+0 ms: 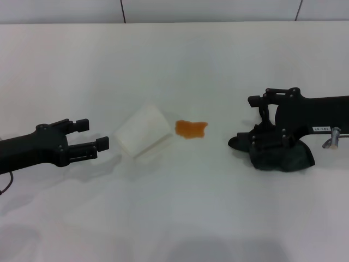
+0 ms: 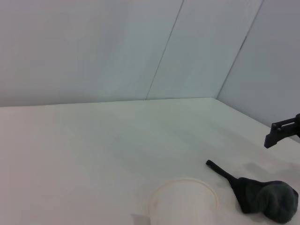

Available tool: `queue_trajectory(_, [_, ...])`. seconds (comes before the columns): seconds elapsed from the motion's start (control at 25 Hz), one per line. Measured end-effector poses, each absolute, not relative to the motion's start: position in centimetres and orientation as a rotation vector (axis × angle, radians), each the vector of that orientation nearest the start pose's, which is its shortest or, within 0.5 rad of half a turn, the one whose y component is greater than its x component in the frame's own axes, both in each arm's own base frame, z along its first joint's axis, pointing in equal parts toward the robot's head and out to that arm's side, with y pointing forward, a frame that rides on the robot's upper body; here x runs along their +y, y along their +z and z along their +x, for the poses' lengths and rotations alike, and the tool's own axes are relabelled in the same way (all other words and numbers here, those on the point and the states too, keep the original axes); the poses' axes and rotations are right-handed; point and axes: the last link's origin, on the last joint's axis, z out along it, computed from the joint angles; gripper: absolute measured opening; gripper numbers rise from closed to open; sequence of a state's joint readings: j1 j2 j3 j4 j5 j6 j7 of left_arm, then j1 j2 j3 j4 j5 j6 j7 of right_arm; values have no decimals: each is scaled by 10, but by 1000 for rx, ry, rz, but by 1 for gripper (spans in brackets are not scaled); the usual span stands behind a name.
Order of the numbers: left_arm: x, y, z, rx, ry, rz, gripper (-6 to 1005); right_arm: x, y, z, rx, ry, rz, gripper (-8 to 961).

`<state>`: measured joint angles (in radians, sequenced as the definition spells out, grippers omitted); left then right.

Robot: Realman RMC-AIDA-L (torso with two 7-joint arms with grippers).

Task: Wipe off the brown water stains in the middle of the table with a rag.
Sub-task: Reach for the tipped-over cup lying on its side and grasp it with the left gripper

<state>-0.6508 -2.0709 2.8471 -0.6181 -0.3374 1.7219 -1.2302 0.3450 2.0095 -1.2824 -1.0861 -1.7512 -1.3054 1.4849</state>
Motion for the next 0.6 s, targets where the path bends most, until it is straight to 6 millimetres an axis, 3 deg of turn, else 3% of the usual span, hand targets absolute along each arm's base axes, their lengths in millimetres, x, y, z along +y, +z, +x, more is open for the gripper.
queue_trajectory(0.6, [299, 19, -318, -893, -674, -2564, 873, 334, 8, 226, 229, 410, -2766, 869])
